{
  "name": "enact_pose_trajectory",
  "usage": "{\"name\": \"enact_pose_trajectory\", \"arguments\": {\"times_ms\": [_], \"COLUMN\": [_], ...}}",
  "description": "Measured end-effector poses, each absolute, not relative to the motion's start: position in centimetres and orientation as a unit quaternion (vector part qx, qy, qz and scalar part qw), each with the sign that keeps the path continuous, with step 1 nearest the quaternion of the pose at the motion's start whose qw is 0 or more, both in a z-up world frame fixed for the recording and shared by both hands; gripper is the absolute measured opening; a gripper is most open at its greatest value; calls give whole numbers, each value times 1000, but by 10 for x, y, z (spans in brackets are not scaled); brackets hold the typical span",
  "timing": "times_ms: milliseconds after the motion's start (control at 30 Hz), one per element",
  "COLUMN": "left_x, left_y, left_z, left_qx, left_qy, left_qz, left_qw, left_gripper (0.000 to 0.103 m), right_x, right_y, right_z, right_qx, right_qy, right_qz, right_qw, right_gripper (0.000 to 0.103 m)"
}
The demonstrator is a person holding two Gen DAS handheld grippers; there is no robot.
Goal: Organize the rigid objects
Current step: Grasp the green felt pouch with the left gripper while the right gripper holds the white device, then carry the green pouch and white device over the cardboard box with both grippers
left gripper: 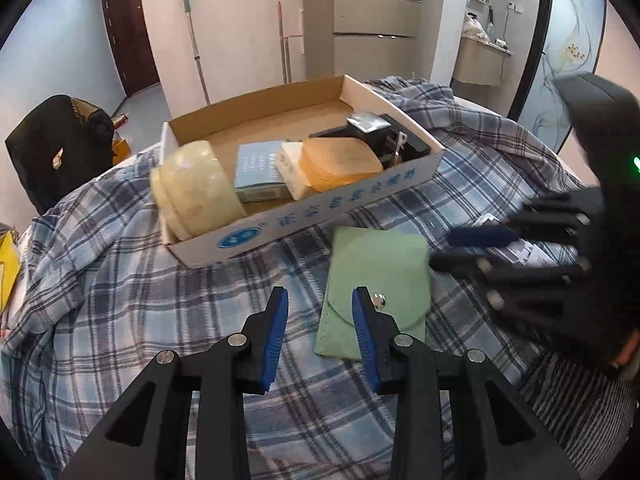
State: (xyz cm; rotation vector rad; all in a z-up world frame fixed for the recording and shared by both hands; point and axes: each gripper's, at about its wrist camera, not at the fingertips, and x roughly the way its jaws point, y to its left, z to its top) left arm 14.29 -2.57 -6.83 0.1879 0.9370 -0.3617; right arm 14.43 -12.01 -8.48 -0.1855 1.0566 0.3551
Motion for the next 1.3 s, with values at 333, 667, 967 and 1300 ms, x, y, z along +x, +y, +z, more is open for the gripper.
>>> {"name": "enact_pose_trajectory", "arguments": {"times_ms": [333, 667, 967, 1300], "left_x": [141, 182, 185, 194], "left_y": [-40, -78, -86, -85], "left_z": [-61, -86, -87, -97], "left_qx": [92, 112, 112, 105], "left_qy": [421, 463, 467, 478], "left_qz": [-232, -237, -229, -215], "left_qw": [872, 847, 846, 845], "left_gripper": [72, 72, 72, 71], "right_x": [129, 110, 103, 104], "right_y": [-174, -223, -228, -229], "right_z": [-33, -37, -55, -55], "right_qx": [-8, 2, 14, 22], "right_qy": [433, 432, 451, 448], "right_qz": [150, 123, 135, 138], "right_qw": [889, 894, 882, 883], "right_gripper": [21, 21, 21, 21]}}
